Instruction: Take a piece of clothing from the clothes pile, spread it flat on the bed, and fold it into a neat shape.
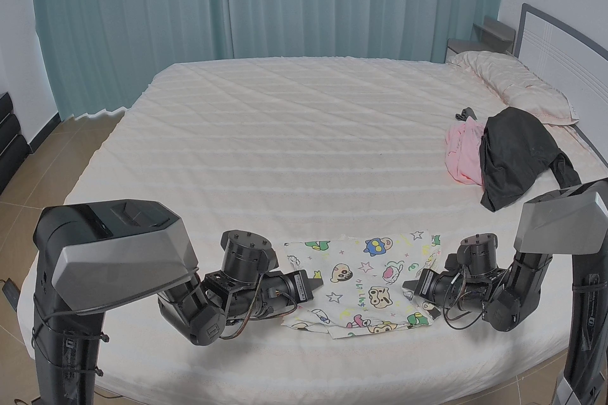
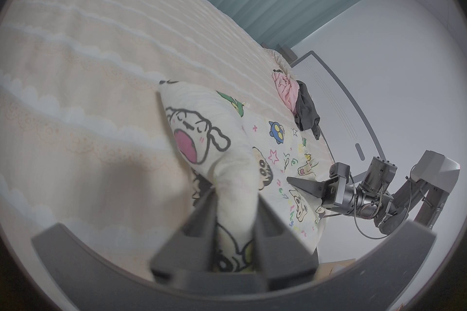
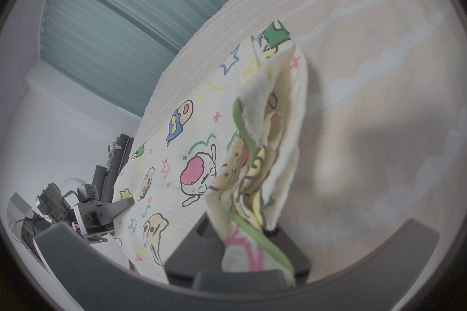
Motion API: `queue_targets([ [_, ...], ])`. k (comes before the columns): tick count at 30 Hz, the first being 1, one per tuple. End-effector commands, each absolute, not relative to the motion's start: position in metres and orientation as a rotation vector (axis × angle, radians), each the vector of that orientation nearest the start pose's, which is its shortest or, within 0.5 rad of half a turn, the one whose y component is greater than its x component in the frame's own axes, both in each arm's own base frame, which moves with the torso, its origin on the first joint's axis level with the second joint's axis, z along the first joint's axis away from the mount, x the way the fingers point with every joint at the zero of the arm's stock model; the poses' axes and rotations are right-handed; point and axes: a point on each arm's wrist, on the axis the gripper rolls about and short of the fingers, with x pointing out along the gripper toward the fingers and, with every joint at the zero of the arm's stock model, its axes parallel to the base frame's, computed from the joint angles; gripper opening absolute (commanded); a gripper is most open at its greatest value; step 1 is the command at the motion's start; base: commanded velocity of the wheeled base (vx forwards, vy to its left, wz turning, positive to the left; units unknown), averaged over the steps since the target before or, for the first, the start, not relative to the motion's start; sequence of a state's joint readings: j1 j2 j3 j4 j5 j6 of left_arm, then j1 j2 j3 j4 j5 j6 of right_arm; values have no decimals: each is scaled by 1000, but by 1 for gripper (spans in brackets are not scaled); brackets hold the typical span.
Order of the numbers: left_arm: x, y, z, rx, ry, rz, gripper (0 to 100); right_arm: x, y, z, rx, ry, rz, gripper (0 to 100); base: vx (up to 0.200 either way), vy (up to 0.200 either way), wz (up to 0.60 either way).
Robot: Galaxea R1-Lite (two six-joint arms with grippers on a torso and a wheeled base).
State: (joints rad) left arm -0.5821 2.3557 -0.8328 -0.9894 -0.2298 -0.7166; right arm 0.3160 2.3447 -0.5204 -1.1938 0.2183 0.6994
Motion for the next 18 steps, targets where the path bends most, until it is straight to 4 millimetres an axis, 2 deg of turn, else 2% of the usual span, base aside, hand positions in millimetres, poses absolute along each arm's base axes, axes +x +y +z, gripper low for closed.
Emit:
queue_targets([
  [1, 317, -216, -11, -569, 795, -560, 0, 304, 106, -34, 645, 793, 269, 0, 0, 0, 0],
  [6, 315, -215, -10, -571, 802, -554, 0, 301, 105, -26, 699, 786, 254, 0, 0, 0, 0],
  [18, 303, -210, 11, -630, 792, -520, 0, 292, 102, -12, 727, 766, 242, 0, 0, 0, 0],
])
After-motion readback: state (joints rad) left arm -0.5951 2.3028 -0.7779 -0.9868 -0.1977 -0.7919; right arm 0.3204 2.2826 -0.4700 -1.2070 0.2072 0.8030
